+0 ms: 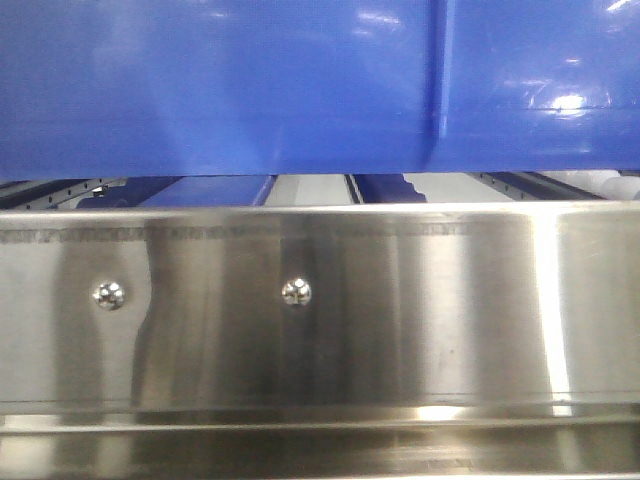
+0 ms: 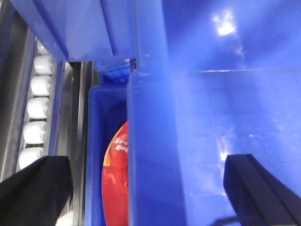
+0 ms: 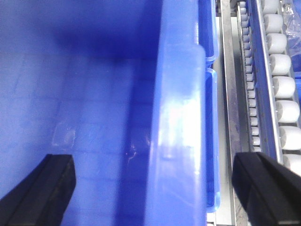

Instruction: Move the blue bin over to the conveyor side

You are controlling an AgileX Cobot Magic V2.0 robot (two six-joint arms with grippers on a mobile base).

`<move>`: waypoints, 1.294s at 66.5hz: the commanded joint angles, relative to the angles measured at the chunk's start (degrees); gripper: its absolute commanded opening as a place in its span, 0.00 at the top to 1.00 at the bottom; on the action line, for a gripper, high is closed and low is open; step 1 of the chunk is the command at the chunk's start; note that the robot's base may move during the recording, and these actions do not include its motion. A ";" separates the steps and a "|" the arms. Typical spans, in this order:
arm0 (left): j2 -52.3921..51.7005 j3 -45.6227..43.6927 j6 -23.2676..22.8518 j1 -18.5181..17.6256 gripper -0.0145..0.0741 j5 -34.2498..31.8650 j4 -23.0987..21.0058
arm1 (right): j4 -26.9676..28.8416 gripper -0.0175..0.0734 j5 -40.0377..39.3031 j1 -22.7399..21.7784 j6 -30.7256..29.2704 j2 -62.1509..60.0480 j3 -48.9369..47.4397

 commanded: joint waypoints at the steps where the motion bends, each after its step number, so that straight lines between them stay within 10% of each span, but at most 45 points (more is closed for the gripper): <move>1: 0.35 0.34 0.00 -0.26 0.22 -0.46 -0.58 | -0.44 0.19 -0.64 -0.06 -0.28 -0.69 -0.16; 29: 0.84 0.32 0.00 -0.26 0.22 -0.46 -0.81 | -0.44 0.21 -0.64 -0.06 -0.28 -0.69 -0.16; 40: 0.84 0.32 0.00 -0.26 0.31 -0.46 -0.81 | -0.44 0.55 -0.64 -0.06 -0.28 -0.69 -0.16; 50: 0.84 0.36 0.00 -0.26 0.71 -0.46 -0.81 | -0.44 0.93 -0.64 -0.06 -0.28 -0.69 -0.16; 54: 0.84 0.47 0.00 -0.26 0.90 -0.46 -0.81 | -0.44 0.89 -0.64 -0.06 -0.28 -0.69 -0.16; 86: -3.61 0.58 0.00 -0.26 0.85 -0.46 -0.69 | -0.44 0.89 -0.90 -0.06 -0.28 -5.53 -0.16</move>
